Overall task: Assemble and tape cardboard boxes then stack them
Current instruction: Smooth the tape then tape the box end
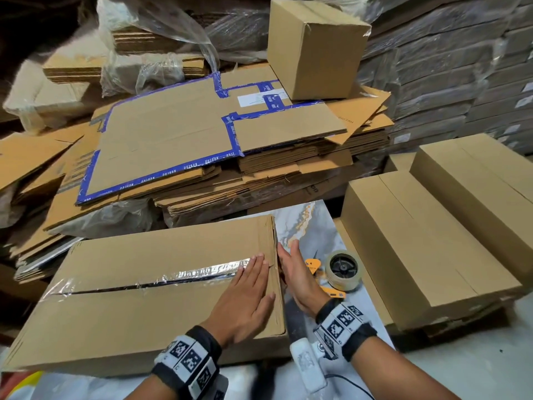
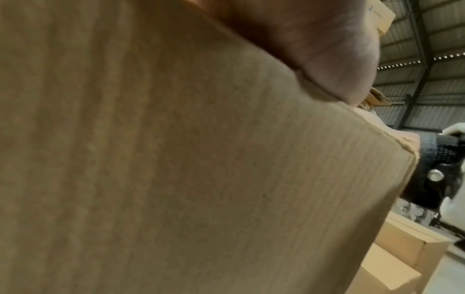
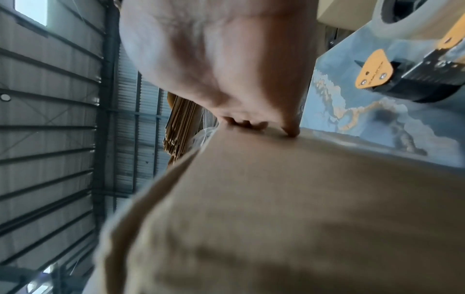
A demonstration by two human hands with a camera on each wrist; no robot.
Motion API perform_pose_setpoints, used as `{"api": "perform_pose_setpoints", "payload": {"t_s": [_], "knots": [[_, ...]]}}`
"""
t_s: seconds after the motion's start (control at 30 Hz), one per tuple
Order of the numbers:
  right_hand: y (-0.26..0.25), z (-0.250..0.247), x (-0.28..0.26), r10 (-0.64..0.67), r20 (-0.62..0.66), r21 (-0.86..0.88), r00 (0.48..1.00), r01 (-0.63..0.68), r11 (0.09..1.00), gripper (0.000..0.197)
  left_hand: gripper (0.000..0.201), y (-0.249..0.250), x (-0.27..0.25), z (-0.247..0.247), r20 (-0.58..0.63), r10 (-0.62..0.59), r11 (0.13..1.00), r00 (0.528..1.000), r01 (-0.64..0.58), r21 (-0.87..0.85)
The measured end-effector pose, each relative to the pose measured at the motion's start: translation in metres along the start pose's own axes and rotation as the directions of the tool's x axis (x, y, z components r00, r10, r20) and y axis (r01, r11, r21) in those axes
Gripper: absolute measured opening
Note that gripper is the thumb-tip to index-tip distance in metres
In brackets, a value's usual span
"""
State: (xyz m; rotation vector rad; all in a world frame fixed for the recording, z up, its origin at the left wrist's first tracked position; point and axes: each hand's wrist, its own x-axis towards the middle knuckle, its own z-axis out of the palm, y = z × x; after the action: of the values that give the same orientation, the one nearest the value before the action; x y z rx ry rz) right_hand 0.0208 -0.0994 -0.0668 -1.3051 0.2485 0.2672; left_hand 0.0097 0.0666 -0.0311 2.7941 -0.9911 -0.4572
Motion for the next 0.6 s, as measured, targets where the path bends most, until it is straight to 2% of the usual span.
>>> {"api": "perform_pose_setpoints", "payload": {"t_s": [0.07,0.13,0.17,0.2,0.27,0.33,0.47,0.6], "knots": [[-0.005,-0.01,-0.001,0.012,0.008,-0.005,1.0,-0.012,1.0,0.072,0.083,0.001,0.001,-0.002,-0.036,-0.013,0.999,0.999,0.014,0.029],[-0.005,-0.021,0.002,-0.038,0.038,-0.038,0.999,0.039,0.999,0.047,0.082,0.004,0.004,-0.005,-0.087,-0.015,1.0,0.996,0.016,0.014],[-0.005,-0.025,0.004,-0.067,0.055,-0.094,0.996,0.072,0.993,0.043,0.079,0.004,0.007,-0.005,-0.104,-0.007,1.0,0.995,0.006,-0.01],[-0.005,-0.025,0.004,-0.081,0.05,-0.165,0.995,0.088,0.982,0.045,0.073,0.004,0.009,-0.005,-0.108,0.004,0.999,0.994,-0.008,-0.036],[-0.001,-0.024,0.006,-0.139,0.028,-0.292,0.99,0.141,0.946,0.061,0.064,0.004,0.012,-0.005,-0.082,0.017,0.998,0.996,-0.023,-0.064],[0.002,-0.026,0.007,-0.171,0.063,-0.334,0.983,0.182,0.925,0.068,0.065,0.004,0.013,-0.004,-0.041,-0.003,1.0,0.999,0.001,-0.03],[0.001,-0.028,0.009,-0.159,0.054,-0.389,0.986,0.168,0.906,0.046,0.082,0.007,0.012,-0.001,0.003,-0.14,0.989,0.99,0.139,0.049],[-0.003,-0.019,0.006,-0.186,0.031,-0.436,0.982,0.18,0.882,0.04,0.082,0.006,0.013,0.0,0.037,-0.141,0.99,0.989,0.141,0.003]]}}
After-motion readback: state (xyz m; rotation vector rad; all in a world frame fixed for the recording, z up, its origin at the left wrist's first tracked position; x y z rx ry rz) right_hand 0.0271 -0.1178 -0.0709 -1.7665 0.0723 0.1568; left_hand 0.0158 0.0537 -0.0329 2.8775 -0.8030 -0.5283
